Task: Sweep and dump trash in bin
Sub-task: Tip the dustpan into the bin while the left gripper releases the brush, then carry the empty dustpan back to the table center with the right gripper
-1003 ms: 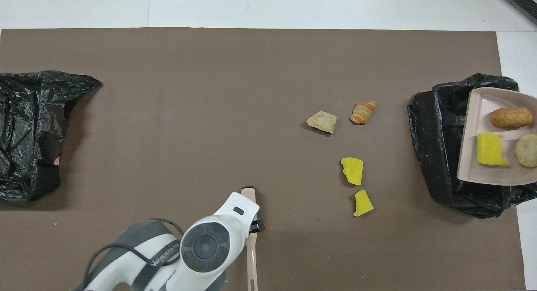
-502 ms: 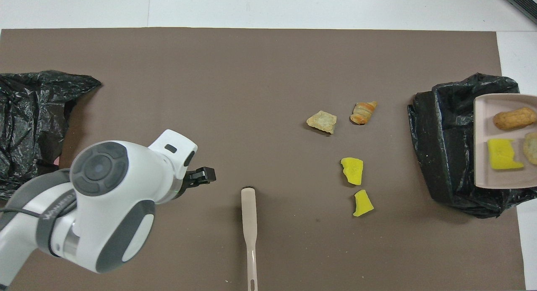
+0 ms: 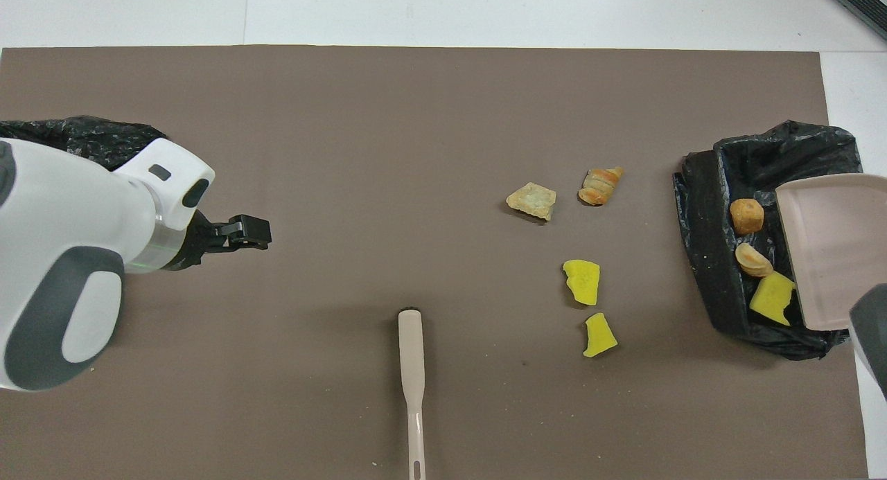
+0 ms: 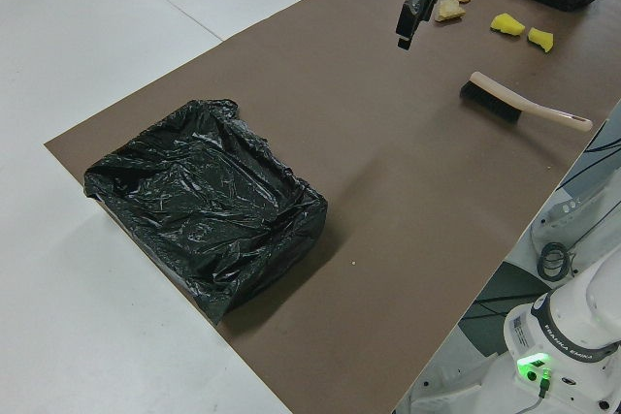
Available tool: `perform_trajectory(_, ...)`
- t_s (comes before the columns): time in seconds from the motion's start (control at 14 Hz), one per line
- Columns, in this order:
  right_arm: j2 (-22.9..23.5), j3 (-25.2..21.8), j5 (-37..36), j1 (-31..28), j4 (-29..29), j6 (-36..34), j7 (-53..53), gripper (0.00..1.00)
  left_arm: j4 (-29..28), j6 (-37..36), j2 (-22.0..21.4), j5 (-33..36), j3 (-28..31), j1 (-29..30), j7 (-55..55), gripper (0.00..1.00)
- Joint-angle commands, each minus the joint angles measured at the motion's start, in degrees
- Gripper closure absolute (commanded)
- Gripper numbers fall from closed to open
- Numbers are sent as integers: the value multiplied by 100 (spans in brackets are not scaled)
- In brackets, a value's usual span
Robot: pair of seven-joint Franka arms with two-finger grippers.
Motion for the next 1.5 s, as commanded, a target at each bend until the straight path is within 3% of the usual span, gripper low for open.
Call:
perform_trajectory(0.0,-137,23,-486,200,-47,-341,100,100,819,-444,420,67,-68,366,432,0)
perform_trajectory(0.29,-14,23,-813,702,497,-1150,214,100,1144,-768,368,84,-51,814,1065,0)
perform_trajectory(0.64,433,59,-288,1404,1348,-1606,608,100,1620,-1568,183,102,-42,1412,1847,0)
perform_trajectory(0.79,819,59,309,1721,1945,-1871,951,100,1883,-1981,165,548,-50,1439,2129,0)
perform_trajectory(1.0,1382,94,1416,1862,2623,-1854,1801,100,1859,-2000,17,559,-59,1430,2227,0)
perform_trajectory(1.22,2154,94,1560,2713,3317,-2081,3355,100,1823,-2035,-2,559,-59,1431,2192,0)
perform_trajectory(1.43,3191,111,2050,3268,4590,-2565,4946,100,1779,-2053,-37,559,-59,1413,2200,0)
